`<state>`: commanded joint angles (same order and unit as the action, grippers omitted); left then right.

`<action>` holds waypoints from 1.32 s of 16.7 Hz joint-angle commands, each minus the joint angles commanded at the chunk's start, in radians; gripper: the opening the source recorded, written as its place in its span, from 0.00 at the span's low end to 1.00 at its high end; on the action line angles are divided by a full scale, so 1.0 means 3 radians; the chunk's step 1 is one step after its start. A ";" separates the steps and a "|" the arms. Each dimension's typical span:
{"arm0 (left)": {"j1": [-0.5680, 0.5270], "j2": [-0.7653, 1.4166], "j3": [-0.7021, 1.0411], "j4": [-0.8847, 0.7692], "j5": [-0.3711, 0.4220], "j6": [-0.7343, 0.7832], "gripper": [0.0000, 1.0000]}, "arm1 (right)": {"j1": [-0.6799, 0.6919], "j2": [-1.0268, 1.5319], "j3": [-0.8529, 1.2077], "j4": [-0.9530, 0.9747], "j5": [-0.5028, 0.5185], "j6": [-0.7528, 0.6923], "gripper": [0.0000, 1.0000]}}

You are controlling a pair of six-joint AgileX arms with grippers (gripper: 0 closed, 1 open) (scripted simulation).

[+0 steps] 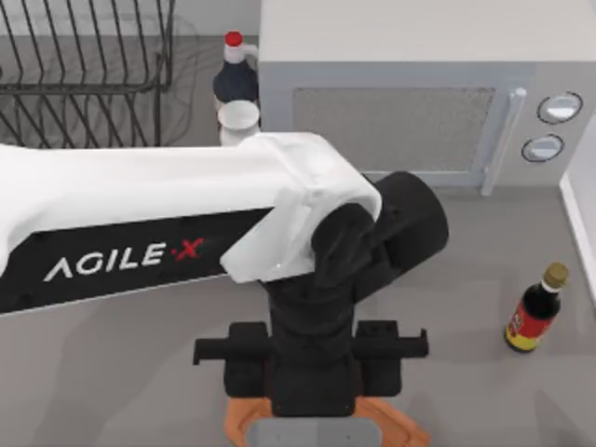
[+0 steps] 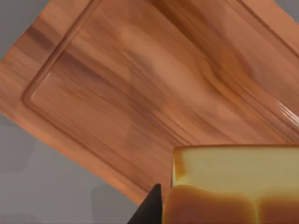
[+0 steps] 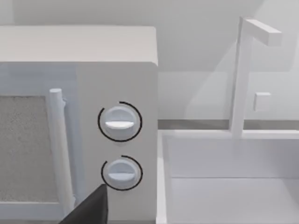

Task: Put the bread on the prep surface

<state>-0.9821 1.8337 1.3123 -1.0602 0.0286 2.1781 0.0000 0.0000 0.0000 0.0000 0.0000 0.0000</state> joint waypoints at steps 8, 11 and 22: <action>-0.0043 0.0021 -0.0108 0.0330 0.0027 0.0032 0.00 | 0.0000 0.0000 0.0000 0.0000 0.0000 0.0000 1.00; -0.0048 0.0078 -0.0201 0.0456 0.0019 0.0033 0.00 | 0.0000 0.0000 0.0000 0.0000 0.0000 0.0000 1.00; -0.0016 0.0221 -0.0365 0.0567 -0.0005 0.0001 0.15 | 0.0000 0.0000 0.0000 0.0000 0.0000 0.0000 1.00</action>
<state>-0.9869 1.9001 1.2029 -0.8900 0.0272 2.1785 0.0000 0.0000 0.0000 0.0000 0.0000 0.0000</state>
